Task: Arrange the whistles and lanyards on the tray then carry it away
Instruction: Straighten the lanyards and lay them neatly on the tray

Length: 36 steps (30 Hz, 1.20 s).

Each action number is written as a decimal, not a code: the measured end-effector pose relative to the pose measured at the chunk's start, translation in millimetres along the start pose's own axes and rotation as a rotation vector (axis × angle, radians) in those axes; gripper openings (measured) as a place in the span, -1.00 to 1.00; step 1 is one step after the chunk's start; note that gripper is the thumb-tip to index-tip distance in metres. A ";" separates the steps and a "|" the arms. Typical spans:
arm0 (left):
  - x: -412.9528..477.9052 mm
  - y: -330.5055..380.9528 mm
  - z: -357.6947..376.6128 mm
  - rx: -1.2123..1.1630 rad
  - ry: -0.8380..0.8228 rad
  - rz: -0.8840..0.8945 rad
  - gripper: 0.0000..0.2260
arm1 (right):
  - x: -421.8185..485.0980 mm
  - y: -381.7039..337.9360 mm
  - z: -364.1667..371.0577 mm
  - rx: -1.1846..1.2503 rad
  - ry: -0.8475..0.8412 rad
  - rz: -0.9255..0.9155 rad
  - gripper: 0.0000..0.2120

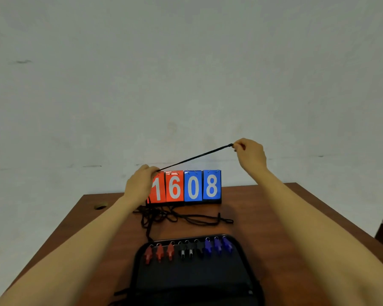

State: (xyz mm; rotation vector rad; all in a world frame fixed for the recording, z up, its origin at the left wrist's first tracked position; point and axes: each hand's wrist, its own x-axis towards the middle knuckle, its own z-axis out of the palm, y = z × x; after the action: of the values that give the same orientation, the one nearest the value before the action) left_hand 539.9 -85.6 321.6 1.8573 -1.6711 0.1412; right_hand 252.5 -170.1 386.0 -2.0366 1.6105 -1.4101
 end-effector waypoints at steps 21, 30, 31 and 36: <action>-108.2 -61.1 10.5 -0.013 -0.145 -0.223 -0.88 | -95.3 85.4 10.7 -0.084 -0.289 0.216 -0.81; -154.6 -75.5 39.5 -0.016 -0.217 -0.358 -0.88 | -143.4 113.2 22.7 -0.196 -0.427 0.311 -0.94; -158.7 -76.5 41.1 -0.014 -0.217 -0.374 -0.94 | -148.4 115.3 23.2 -0.208 -0.451 0.320 -0.94; -176.1 -80.3 46.3 0.035 -0.259 -0.391 -0.91 | -173.2 127.4 22.4 -0.315 -0.564 0.353 -0.82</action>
State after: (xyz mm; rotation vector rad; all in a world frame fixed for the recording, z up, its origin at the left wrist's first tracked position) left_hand 565.9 42.0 171.2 2.2659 -1.4348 -0.2442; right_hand 192.8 -84.5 196.7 -1.9208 1.8662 -0.4283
